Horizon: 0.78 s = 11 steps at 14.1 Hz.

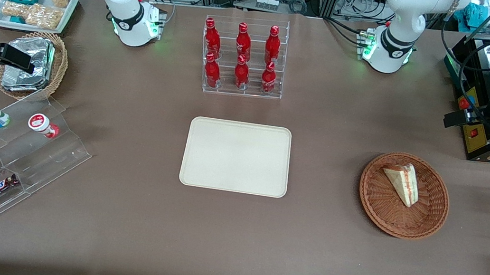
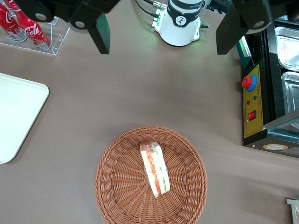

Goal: Place sandwich from basket to tray

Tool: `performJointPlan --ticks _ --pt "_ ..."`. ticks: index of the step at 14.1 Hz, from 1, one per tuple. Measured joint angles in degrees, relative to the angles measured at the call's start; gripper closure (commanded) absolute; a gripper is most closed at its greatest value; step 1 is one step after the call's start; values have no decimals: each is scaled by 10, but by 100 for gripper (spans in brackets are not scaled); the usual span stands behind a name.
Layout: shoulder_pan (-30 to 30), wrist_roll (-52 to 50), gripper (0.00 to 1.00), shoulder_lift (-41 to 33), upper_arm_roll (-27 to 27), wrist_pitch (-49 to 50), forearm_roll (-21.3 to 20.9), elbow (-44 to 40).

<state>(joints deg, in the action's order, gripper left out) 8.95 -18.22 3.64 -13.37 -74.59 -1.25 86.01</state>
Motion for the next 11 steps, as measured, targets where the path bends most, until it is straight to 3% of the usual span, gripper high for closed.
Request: performJointPlan --ticks 11 --pt "4 0 0 14 1 2 0 0"
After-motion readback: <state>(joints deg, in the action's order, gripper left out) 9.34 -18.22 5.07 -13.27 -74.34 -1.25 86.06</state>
